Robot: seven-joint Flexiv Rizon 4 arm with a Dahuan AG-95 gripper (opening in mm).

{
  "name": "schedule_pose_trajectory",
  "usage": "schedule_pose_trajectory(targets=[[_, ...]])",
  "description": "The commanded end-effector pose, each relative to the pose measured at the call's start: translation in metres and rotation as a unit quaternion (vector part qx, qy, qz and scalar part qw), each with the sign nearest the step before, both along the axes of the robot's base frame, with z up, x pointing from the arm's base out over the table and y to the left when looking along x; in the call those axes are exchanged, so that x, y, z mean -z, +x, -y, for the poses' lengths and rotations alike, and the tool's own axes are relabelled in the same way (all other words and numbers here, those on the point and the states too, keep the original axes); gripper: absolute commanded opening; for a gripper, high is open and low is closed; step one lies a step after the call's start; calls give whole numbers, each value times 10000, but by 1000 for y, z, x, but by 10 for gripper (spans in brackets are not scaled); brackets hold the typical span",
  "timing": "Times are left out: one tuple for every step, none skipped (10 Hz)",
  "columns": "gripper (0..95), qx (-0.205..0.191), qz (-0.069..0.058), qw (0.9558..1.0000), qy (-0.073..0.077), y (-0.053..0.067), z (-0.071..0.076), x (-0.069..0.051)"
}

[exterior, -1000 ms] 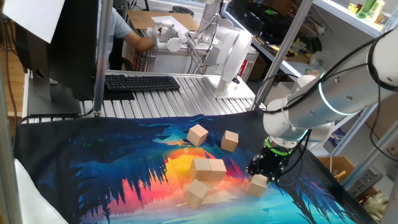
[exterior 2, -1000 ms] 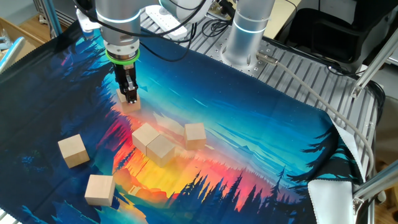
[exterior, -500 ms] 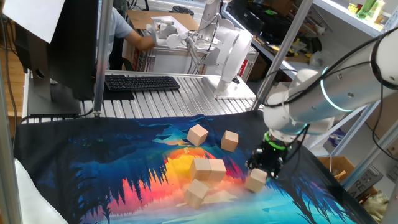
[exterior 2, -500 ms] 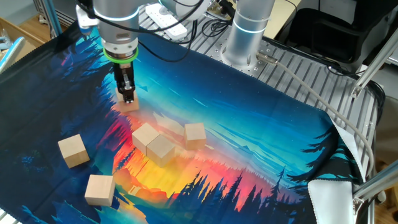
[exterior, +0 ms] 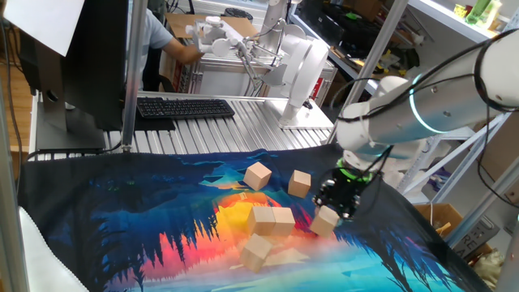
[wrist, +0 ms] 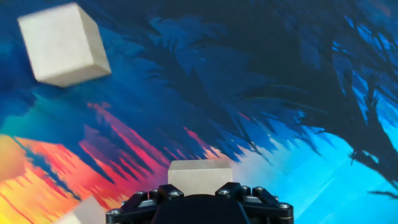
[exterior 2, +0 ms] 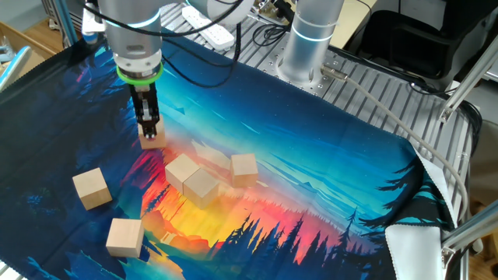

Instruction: Stack the blocks into a pyramid shape

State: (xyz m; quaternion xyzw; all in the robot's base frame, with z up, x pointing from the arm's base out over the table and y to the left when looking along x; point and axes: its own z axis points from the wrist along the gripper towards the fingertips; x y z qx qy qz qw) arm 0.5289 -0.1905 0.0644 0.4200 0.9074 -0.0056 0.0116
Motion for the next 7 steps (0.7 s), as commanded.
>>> schedule_pose_trajectory(targets=[[0,318,89,9995,6,12,-13,0],[0,435,145,9989,6,18,-18,4],[0,495,164,9986,-7,23,-21,6],[0,567,169,9982,17,27,-22,7],[0,676,185,9975,61,30,-21,8],[0,882,231,9958,56,34,-20,11],[0,1178,265,9927,10,37,-20,14]])
